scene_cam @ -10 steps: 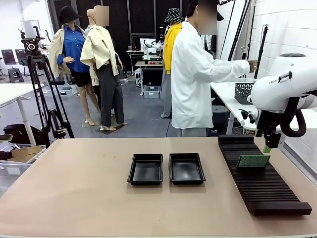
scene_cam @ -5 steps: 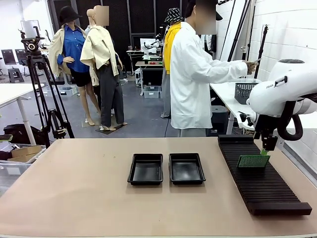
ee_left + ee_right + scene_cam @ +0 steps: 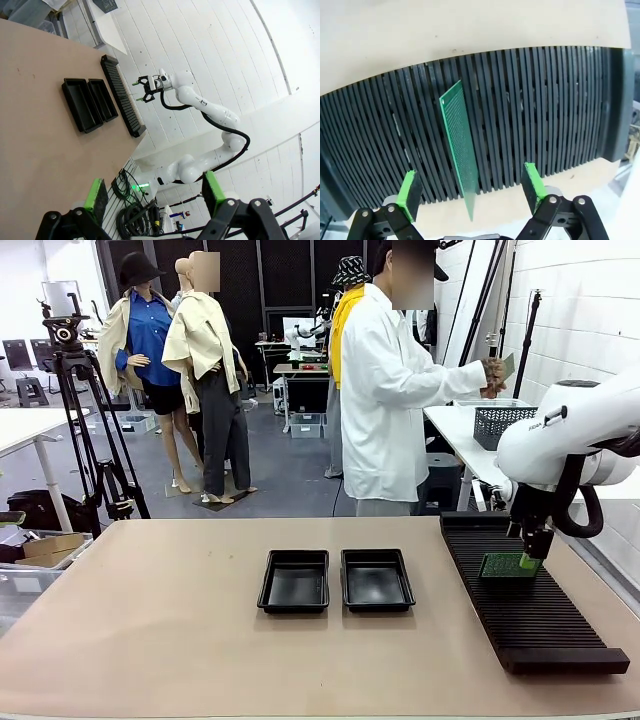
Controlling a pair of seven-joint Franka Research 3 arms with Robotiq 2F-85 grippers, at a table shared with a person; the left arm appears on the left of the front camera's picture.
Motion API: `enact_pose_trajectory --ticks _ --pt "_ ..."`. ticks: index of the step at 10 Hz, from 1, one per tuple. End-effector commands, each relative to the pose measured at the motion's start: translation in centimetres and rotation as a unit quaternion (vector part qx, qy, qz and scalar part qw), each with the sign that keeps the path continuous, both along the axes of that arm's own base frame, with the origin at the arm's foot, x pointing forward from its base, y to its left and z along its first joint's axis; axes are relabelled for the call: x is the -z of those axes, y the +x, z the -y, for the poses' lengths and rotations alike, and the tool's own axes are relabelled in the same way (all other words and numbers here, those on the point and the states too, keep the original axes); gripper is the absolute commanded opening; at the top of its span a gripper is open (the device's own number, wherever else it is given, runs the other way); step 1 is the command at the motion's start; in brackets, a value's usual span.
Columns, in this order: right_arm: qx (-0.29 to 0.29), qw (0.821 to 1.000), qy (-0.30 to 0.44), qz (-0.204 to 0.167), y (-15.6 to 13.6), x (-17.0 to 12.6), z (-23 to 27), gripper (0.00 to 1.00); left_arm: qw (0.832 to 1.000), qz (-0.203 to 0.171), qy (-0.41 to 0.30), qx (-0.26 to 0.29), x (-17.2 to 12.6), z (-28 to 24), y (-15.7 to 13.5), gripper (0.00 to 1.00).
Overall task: Inspect and transfer BCBs to ESD trays.
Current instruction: Pick up the Blank PCB from the PCB Rack and place it in the left ESD tray.
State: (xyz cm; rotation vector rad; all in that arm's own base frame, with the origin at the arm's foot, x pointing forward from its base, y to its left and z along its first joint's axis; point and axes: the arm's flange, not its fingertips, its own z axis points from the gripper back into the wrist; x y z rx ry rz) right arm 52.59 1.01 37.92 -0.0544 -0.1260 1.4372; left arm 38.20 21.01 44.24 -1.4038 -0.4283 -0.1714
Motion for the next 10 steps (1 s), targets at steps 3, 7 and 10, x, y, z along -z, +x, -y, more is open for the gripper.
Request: enact_pose_trajectory --ticks 3,7,10 --pt "-0.009 1.000 0.028 -0.009 0.6 1.2 0.3 1.00 1.000 -0.002 0.005 -0.001 -0.1 -0.2 -0.1 1.00" --pt "-0.006 0.999 0.043 -0.016 1.1 1.5 0.5 1.00 1.000 -0.002 0.005 -0.001 -0.1 -0.2 -0.1 1.00" --pt "-0.008 0.999 0.052 -0.004 0.5 -0.3 0.2 1.00 1.000 -0.002 0.005 -0.001 -0.1 -0.2 -0.1 1.00"
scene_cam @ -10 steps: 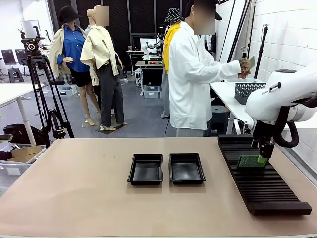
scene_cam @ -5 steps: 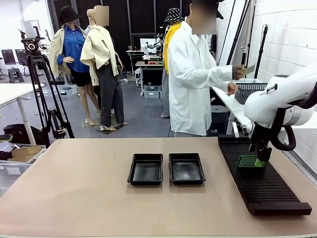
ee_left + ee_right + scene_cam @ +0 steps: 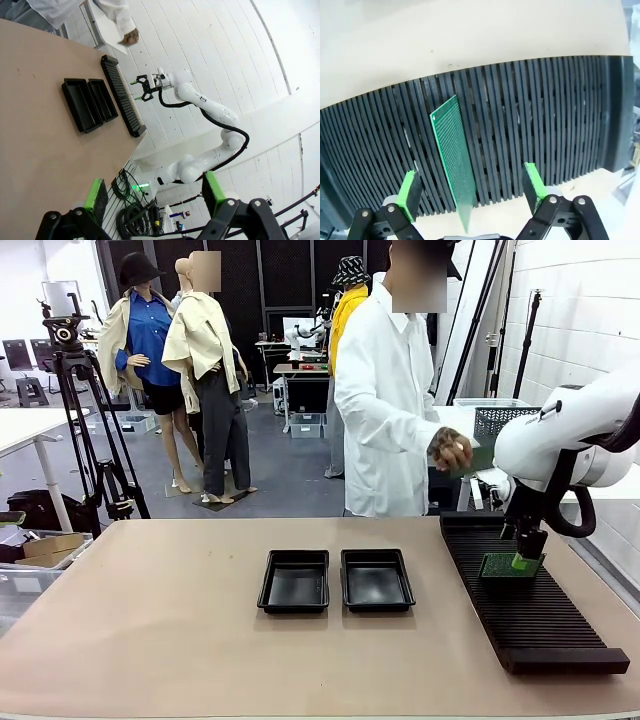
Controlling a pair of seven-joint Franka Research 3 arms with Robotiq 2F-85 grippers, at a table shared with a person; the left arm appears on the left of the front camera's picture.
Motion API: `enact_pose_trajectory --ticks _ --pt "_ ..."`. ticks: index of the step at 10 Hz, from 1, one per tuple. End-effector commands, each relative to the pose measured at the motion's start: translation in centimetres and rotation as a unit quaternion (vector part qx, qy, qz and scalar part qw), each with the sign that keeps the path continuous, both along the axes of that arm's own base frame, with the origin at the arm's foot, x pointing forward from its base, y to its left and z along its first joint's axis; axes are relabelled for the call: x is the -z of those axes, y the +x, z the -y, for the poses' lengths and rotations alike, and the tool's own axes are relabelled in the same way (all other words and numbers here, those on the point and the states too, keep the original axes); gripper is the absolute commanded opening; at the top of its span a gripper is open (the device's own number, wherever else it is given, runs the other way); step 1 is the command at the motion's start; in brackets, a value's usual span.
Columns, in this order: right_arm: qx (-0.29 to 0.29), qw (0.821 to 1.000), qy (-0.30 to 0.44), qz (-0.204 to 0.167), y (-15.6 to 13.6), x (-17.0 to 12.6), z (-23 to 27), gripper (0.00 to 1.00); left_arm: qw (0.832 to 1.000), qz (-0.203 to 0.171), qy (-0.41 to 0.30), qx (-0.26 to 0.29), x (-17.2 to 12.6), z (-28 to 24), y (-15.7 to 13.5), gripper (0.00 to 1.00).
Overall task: Inspect and transfer BCBs to ESD trays.
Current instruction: Pick up the Blank PCB from the PCB Rack and place it in the left ESD tray.
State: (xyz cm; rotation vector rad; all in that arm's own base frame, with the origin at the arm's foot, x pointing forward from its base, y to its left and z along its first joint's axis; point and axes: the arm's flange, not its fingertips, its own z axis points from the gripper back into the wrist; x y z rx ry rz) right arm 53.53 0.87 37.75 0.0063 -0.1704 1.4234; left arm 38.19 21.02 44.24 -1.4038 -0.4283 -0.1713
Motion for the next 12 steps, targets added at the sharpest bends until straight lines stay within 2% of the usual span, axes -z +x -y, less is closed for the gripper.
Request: enact_pose_trajectory --ticks 1,3,5,6,7,8,9,12 --pt "-0.015 0.999 0.021 -0.020 -1.6 -1.9 -0.4 1.00 1.000 -0.002 0.005 -0.001 -0.1 -0.2 -0.1 1.00" --pt "0.009 0.999 0.006 -0.034 -6.9 -7.4 0.3 1.00 1.000 -0.002 0.005 -0.001 -0.1 -0.2 -0.1 1.00" --pt "0.054 0.996 0.029 -0.063 -14.5 -13.0 4.4 1.00 1.000 -0.002 0.005 -0.001 -0.1 -0.2 -0.1 1.00" --pt "0.099 0.993 0.030 -0.064 -17.9 -14.0 6.4 1.00 1.000 -0.002 0.005 -0.001 -0.1 -0.2 -0.1 1.00" --pt "0.111 0.991 0.047 -0.065 -19.5 -13.8 7.5 1.00 1.000 -0.002 0.005 -0.001 -0.1 -0.2 -0.1 1.00" --pt "0.111 0.991 0.057 -0.052 -18.9 -13.8 8.0 1.00 1.000 -0.002 0.005 -0.001 -0.1 -0.2 -0.1 1.00" --pt "0.113 0.990 0.062 -0.054 -18.2 -14.0 8.2 1.00 1.000 -0.002 0.005 -0.001 -0.1 -0.2 -0.1 1.00" --pt "0.114 0.987 0.066 -0.087 -16.4 -14.5 9.4 1.00 1.000 -0.002 0.005 -0.001 -0.1 -0.2 -0.1 1.00"
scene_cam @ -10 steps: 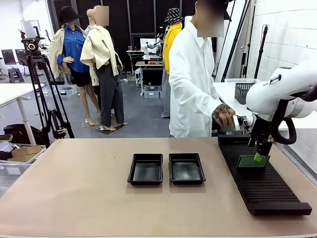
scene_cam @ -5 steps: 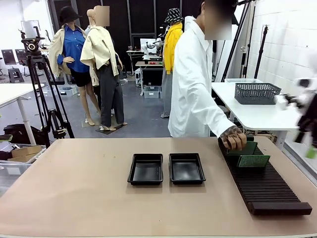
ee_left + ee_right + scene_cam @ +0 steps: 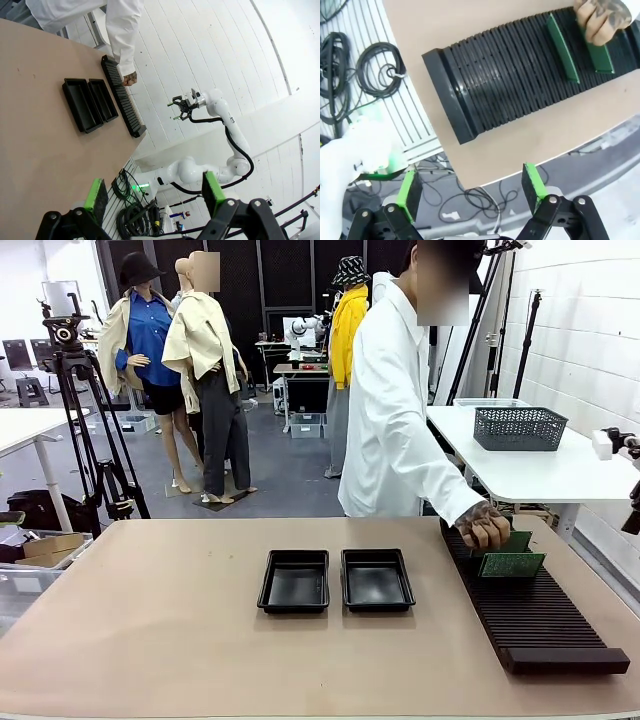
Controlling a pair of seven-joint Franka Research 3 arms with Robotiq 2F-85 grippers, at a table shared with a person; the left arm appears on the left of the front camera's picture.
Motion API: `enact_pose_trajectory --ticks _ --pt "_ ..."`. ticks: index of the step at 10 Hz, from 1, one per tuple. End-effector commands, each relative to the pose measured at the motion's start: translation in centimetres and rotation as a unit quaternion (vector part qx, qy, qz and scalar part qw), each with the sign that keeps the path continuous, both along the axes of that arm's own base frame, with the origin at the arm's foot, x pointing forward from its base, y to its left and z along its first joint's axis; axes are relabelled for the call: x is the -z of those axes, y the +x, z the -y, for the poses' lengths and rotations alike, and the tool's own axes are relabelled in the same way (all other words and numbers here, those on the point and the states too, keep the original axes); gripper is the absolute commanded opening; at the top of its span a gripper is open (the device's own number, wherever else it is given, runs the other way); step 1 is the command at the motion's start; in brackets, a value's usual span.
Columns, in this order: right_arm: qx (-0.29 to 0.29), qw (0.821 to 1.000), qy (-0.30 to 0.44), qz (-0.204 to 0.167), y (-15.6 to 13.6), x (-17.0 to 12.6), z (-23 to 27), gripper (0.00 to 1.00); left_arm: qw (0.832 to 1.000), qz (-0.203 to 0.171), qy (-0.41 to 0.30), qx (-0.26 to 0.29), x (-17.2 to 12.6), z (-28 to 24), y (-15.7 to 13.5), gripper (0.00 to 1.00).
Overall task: Inspect and transfer BCBs to ESD trays.
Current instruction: Pick up the Blank PCB from the PCB Rack and place it in the left ESD tray.
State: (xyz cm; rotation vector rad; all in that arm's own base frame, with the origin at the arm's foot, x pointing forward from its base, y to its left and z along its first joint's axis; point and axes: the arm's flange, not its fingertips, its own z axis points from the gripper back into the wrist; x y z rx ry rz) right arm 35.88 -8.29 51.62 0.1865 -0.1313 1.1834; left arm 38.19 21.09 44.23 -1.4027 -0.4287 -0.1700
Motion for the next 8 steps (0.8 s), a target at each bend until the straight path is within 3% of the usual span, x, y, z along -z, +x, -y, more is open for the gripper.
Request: enact_pose_trajectory --ticks 1,8 --pt "0.007 1.000 0.013 -0.013 1.39 -0.67 0.42 1.00 1.000 -0.002 0.004 -0.001 -0.15 -0.08 -0.11 1.00" --pt "0.003 1.000 0.011 -0.006 1.72 -0.64 0.02 1.00 1.000 -0.002 0.004 -0.001 -0.15 -0.08 -0.11 1.00"
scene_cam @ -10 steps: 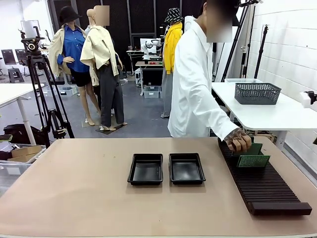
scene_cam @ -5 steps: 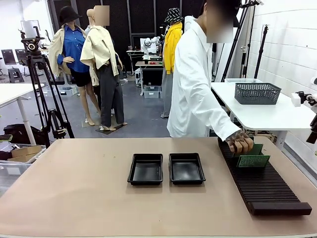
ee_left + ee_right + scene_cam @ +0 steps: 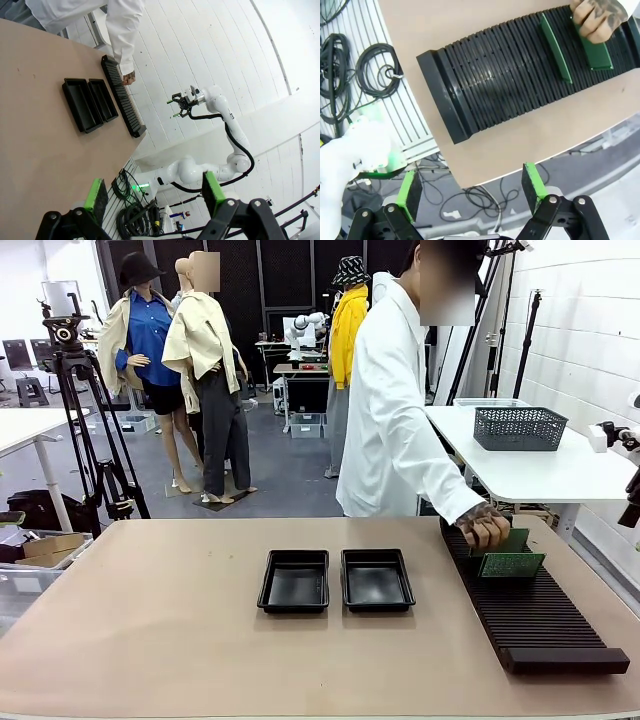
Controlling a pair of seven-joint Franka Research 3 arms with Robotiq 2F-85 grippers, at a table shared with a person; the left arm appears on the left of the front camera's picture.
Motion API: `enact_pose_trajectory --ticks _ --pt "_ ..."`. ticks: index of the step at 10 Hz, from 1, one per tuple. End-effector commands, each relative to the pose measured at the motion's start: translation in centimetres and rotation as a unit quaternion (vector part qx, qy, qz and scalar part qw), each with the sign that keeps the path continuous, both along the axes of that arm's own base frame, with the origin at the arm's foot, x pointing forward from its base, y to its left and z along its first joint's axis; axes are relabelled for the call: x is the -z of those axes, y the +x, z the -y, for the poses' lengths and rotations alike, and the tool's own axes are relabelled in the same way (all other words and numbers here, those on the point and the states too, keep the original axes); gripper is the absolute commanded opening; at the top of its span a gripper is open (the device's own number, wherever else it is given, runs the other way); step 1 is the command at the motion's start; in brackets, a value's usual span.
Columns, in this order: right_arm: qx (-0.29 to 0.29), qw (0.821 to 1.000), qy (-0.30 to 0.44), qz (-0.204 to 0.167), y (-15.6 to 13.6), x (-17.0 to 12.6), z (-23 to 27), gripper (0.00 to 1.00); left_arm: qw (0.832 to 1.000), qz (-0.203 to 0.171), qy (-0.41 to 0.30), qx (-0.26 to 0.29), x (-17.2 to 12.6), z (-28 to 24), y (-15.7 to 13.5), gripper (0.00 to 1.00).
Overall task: Inspect and transfer BCBs to ESD trays.
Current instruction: Pick up the Blank PCB from the PCB Rack and place it in the left ESD tray.
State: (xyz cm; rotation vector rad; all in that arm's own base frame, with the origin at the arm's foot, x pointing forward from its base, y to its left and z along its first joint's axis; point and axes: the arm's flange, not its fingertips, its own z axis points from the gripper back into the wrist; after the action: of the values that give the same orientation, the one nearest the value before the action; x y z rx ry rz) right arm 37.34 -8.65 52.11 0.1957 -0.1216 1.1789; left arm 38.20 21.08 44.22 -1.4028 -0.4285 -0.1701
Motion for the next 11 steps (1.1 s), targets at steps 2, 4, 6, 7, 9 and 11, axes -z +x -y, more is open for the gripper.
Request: enact_pose_trajectory --ticks 2,4,6,7,9,11 --pt "-0.008 1.000 0.014 0.001 0.25 -0.17 -0.37 1.00 1.000 -0.002 0.004 -0.001 -0.16 -0.09 -0.11 1.00" --pt "-0.010 1.000 0.009 -0.003 0.31 -0.23 -0.36 1.00 1.000 -0.002 0.004 -0.001 -0.16 -0.09 -0.11 1.00" --pt "-0.003 1.000 0.000 0.000 0.03 0.00 -0.14 1.00 1.000 -0.002 0.004 -0.001 -0.16 -0.09 -0.11 1.00" --pt "-0.003 1.000 0.000 0.000 0.03 0.00 -0.14 1.00 1.000 -0.002 0.004 -0.001 -0.16 -0.09 -0.11 1.00" --pt "-0.003 1.000 0.000 0.000 0.03 0.00 -0.14 1.00 1.000 -0.002 0.004 -0.001 -0.16 -0.09 -0.11 1.00" --pt "-0.003 1.000 0.000 0.000 0.03 0.00 -0.14 1.00 1.000 -0.002 0.004 -0.001 -0.16 -0.09 -0.11 1.00"
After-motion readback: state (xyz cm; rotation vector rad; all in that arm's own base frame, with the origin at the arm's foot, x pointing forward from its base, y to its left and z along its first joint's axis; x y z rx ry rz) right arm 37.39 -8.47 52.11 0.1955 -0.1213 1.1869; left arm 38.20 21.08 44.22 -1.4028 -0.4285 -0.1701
